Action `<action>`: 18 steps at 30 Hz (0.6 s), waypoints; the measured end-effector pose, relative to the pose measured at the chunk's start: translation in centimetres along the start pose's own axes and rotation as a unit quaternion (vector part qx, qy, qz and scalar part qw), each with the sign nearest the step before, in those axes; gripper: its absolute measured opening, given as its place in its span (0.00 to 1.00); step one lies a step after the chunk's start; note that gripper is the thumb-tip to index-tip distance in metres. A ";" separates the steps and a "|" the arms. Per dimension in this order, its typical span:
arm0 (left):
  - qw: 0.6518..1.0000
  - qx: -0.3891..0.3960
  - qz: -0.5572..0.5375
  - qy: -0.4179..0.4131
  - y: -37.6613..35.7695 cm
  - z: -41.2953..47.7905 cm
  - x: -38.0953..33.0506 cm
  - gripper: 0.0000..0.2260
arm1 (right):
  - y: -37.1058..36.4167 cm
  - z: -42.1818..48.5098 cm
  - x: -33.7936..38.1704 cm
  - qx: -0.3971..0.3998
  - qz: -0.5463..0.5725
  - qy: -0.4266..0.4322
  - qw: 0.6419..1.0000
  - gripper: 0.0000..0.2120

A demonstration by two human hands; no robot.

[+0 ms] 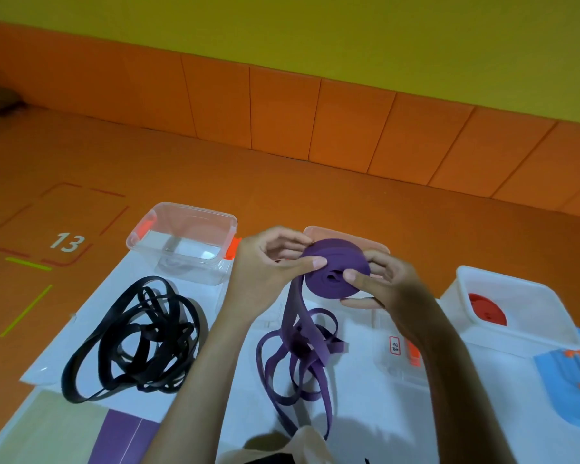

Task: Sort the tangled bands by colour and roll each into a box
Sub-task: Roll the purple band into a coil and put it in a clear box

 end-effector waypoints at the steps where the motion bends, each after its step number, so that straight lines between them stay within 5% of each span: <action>1: 1.000 -0.014 -0.002 0.007 -0.1 -0.2 0.1 0.11 | 0.1 0.0 0.3 0.003 -0.009 0.004 1.000 0.10; 6: 1.000 -0.008 -0.022 0.018 -0.6 -0.3 0.8 0.08 | 0.9 0.2 1.2 -0.037 0.025 0.062 0.997 0.11; 9: 0.999 0.032 -0.001 0.002 -1.2 -0.3 0.4 0.15 | 1.7 0.4 0.7 -0.075 0.084 0.065 0.991 0.11; 13: 0.999 0.030 -0.036 -0.026 -1.0 0.1 -1.1 0.16 | 0.5 0.5 -0.1 -0.010 0.177 0.056 0.983 0.16; 18: 0.999 -0.003 -0.012 -0.031 -1.1 0.0 -1.7 0.12 | 1.6 0.5 0.1 -0.015 0.096 0.069 0.993 0.18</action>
Point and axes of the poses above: each hand's wrist, its own z-axis towards the middle knuckle, its own y-axis out of the back of the hand, x = y × z, the point moved 8 cm from there along z, towards the middle knuckle, and after that the axes turned 10 degrees about z, right-handed, at the moved point
